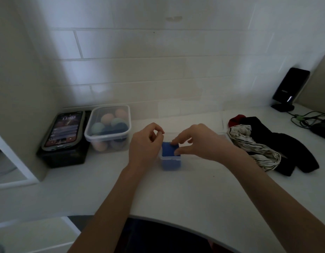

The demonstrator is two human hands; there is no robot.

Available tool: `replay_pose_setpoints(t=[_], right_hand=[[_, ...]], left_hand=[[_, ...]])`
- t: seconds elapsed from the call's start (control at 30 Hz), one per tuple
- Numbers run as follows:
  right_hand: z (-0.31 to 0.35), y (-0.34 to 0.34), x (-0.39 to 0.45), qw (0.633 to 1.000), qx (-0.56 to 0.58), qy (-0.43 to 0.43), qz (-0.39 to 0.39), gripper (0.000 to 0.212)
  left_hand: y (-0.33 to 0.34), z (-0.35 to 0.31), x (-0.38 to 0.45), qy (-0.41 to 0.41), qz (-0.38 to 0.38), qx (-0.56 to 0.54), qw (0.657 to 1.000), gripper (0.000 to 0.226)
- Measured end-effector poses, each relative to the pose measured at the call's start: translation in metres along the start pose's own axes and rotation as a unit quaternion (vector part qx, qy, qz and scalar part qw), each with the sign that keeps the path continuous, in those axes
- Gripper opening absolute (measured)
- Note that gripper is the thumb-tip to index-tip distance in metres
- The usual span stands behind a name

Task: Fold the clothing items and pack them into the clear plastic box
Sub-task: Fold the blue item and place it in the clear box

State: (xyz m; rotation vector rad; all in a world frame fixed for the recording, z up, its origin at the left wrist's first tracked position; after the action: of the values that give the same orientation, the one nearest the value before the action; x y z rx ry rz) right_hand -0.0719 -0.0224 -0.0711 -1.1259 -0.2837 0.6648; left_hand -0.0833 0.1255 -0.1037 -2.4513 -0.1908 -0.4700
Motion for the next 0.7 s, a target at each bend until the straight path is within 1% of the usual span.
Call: replay_pose_setpoints(t=[0.17, 0.3, 0.43, 0.5, 0.53, 0.63, 0.7], right_hand=[[0.007, 0.015, 0.017, 0.994, -0.055, 0.014, 0.088, 0.029], [0.01, 0.016, 0.027, 0.988, -0.082, 0.034, 0.122, 0.027], [0.013, 0.019, 0.029, 0.974, -0.155, 0.056, 0.154, 0.027], [0.017, 0.018, 0.027, 0.973, -0.184, 0.031, 0.134, 0.022], [0.018, 0.017, 0.025, 0.976, -0.181, 0.014, 0.117, 0.023], [0.014, 0.01, 0.017, 0.99, -0.11, -0.022, 0.089, 0.032], [0.008, 0.002, 0.009, 0.996, -0.053, -0.042, 0.052, 0.028]], left_hand=[[0.0, 0.001, 0.0, 0.0, -0.004, 0.004, 1.0, 0.012], [0.002, 0.002, 0.0, -0.001, 0.005, 0.002, 1.0, 0.011], [0.003, 0.001, 0.0, 0.006, 0.005, 0.001, 1.0, 0.011], [0.002, 0.001, 0.0, 0.006, -0.003, 0.0, 1.0, 0.014], [0.001, 0.001, 0.0, 0.007, -0.008, -0.003, 1.0, 0.015], [-0.004, 0.001, 0.0, 0.016, -0.03, -0.018, 0.999, 0.016], [-0.007, 0.0, 0.0, 0.026, -0.042, -0.022, 0.999, 0.018]])
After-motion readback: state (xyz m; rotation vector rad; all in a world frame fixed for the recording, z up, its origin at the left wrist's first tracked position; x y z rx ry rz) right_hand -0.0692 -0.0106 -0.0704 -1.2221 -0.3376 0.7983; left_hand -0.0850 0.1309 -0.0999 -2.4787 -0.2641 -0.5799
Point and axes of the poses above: each hand's wrist, its own x-axis towards the middle knuckle, its own y-axis out of the palm, z = x × y, the point moved 5 cm from there along x, towards the middle knuckle, and after that the axes turned 12 degrees about z, right-handed, at the moved point
